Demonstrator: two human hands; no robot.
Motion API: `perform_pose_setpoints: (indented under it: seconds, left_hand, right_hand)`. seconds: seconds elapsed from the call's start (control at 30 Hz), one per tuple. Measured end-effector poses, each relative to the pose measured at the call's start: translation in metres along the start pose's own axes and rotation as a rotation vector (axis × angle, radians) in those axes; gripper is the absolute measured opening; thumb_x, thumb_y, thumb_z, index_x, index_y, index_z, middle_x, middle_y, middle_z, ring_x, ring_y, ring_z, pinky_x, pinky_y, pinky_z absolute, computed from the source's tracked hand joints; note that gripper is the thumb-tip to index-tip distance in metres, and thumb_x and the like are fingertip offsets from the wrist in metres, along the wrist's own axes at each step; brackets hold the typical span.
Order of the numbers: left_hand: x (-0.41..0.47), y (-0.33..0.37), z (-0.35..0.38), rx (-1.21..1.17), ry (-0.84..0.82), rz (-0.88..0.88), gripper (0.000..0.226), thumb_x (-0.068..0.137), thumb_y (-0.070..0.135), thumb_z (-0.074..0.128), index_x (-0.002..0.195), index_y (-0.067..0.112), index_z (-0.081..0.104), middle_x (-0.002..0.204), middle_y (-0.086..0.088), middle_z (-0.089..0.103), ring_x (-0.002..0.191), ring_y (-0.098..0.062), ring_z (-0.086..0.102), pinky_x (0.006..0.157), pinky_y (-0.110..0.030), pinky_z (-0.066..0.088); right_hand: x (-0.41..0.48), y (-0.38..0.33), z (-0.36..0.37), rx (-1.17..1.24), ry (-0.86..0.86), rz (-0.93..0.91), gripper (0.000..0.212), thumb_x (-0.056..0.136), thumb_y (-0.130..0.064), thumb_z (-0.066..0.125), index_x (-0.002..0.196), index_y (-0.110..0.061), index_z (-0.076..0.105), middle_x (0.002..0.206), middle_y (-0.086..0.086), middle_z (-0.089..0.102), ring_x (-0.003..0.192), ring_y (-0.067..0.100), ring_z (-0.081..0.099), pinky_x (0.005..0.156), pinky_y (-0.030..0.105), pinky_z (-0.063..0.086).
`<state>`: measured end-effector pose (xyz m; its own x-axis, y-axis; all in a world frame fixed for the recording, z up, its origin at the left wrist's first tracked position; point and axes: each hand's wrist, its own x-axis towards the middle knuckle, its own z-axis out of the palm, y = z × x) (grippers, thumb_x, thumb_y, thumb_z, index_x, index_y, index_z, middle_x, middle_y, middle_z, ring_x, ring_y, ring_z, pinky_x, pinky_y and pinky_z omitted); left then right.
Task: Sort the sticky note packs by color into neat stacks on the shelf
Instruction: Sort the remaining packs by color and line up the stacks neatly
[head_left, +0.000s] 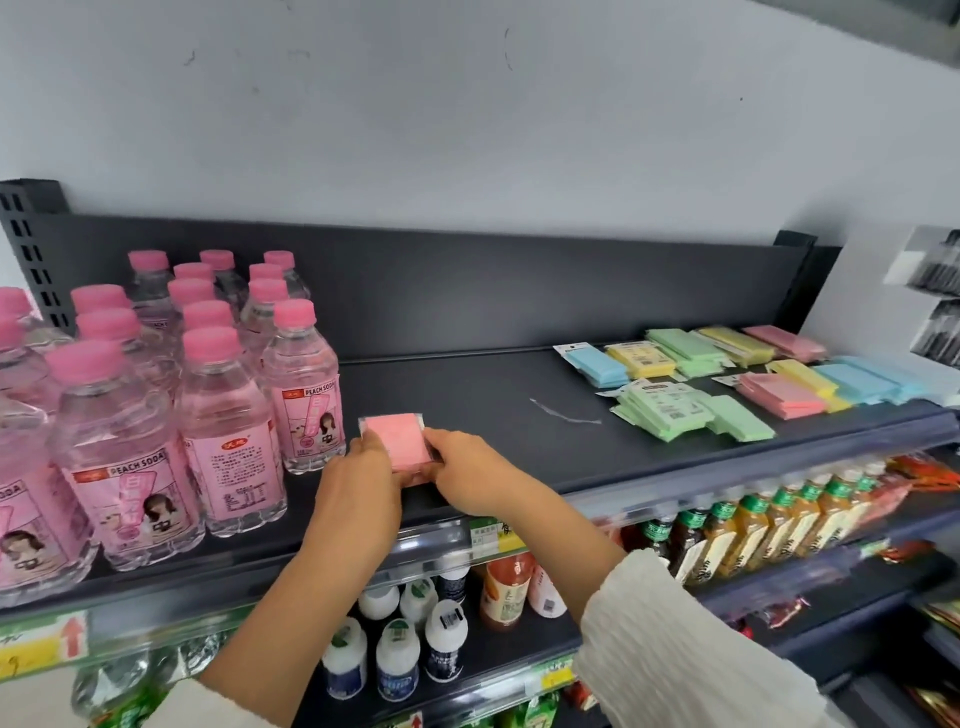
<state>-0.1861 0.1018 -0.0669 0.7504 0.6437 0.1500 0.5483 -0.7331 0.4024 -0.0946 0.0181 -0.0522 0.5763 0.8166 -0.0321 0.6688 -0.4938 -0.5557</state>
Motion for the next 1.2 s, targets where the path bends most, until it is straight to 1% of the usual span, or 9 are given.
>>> perform_pose_setpoints:
  seconds: [0.1, 0.17, 0.3, 0.37, 0.47, 0.6, 0.73, 0.87, 1.2]
  left_hand:
    - [-0.008, 0.004, -0.005, -0.057, -0.005, -0.015, 0.067, 0.095, 0.031, 0.052, 0.144, -0.002, 0.020, 0.121, -0.019, 0.057, 0.109, -0.033, 0.056, 0.078, -0.033, 0.044]
    - [-0.018, 0.007, -0.010, -0.039, 0.016, -0.007, 0.071, 0.094, 0.038, 0.050, 0.142, -0.005, 0.019, 0.119, -0.021, 0.058, 0.106, -0.034, 0.058, 0.075, -0.032, 0.043]
    - [-0.028, 0.026, -0.015, -0.008, 0.104, 0.129, 0.072, 0.093, 0.037, 0.051, 0.143, -0.006, 0.023, 0.139, -0.024, 0.044, 0.126, -0.035, 0.045, 0.102, -0.039, 0.038]
    - [-0.028, 0.042, -0.017, -0.052, 0.108, 0.252, 0.072, 0.093, 0.041, 0.048, 0.147, 0.002, 0.019, 0.151, -0.015, 0.031, 0.136, -0.028, 0.034, 0.109, -0.037, 0.032]
    - [-0.024, 0.066, -0.012, -0.107, 0.087, 0.405, 0.068, 0.095, 0.045, 0.042, 0.150, 0.015, 0.015, 0.157, 0.000, 0.020, 0.143, -0.015, 0.020, 0.113, -0.028, 0.021]
    - [-0.019, 0.093, 0.005, -0.127, 0.047, 0.505, 0.064, 0.094, 0.047, 0.042, 0.149, 0.020, 0.022, 0.151, 0.004, 0.031, 0.139, -0.014, 0.024, 0.109, -0.029, 0.028]
    - [-0.019, 0.126, 0.023, -0.150, -0.003, 0.572, 0.063, 0.095, 0.048, 0.040, 0.149, 0.022, 0.021, 0.150, 0.007, 0.030, 0.138, -0.012, 0.023, 0.109, -0.026, 0.027]
    - [-0.019, 0.172, 0.040, -0.144, -0.020, 0.634, 0.063, 0.095, 0.048, 0.040, 0.149, 0.021, 0.021, 0.151, 0.007, 0.029, 0.139, -0.012, 0.022, 0.110, -0.025, 0.025]
    - [-0.023, 0.329, 0.110, -0.078, 0.078, 0.643, 0.061, 0.095, 0.046, 0.043, 0.147, 0.018, 0.028, 0.149, 0.003, 0.034, 0.137, -0.015, 0.027, 0.112, -0.027, 0.023]
  right_hand:
    - [-0.010, -0.001, -0.007, 0.063, 0.040, 0.003, 0.032, 0.094, -0.004, 0.043, 0.125, -0.008, 0.049, 0.123, 0.014, 0.058, 0.102, 0.028, 0.055, 0.078, 0.031, 0.044]
    - [-0.017, -0.001, -0.012, 0.088, 0.072, -0.001, 0.038, 0.094, -0.005, 0.044, 0.132, -0.009, 0.044, 0.129, 0.015, 0.055, 0.110, 0.030, 0.055, 0.087, 0.033, 0.047]
    - [-0.026, 0.011, -0.025, 0.106, 0.136, 0.015, 0.055, 0.096, -0.009, 0.045, 0.148, -0.012, 0.027, 0.145, 0.014, 0.041, 0.119, 0.028, 0.052, 0.094, 0.031, 0.045]
    - [-0.030, 0.020, -0.033, 0.147, 0.189, 0.026, 0.055, 0.096, -0.007, 0.044, 0.148, -0.014, 0.028, 0.147, 0.012, 0.040, 0.123, 0.025, 0.050, 0.098, 0.029, 0.042]
    - [-0.044, 0.038, -0.048, 0.221, 0.301, 0.054, 0.053, 0.093, -0.001, 0.045, 0.144, -0.012, 0.034, 0.140, 0.010, 0.047, 0.115, 0.020, 0.056, 0.095, 0.024, 0.042]
    - [-0.067, 0.072, -0.068, 0.225, 0.459, 0.114, 0.048, 0.093, -0.008, 0.053, 0.140, -0.013, 0.042, 0.132, 0.004, 0.054, 0.112, 0.015, 0.055, 0.097, 0.025, 0.043]
    - [-0.094, 0.115, -0.095, 0.226, 0.552, 0.186, 0.042, 0.096, -0.003, 0.046, 0.137, -0.011, 0.046, 0.133, 0.003, 0.055, 0.119, 0.015, 0.052, 0.093, 0.016, 0.039]
    - [-0.120, 0.162, -0.125, 0.240, 0.625, 0.242, 0.041, 0.096, -0.002, 0.043, 0.136, -0.011, 0.047, 0.131, 0.002, 0.057, 0.121, 0.016, 0.051, 0.093, 0.015, 0.038]
    - [-0.172, 0.299, -0.205, 0.336, 0.641, 0.229, 0.039, 0.095, -0.004, 0.046, 0.133, -0.014, 0.051, 0.125, 0.000, 0.060, 0.115, 0.011, 0.054, 0.094, 0.018, 0.039]
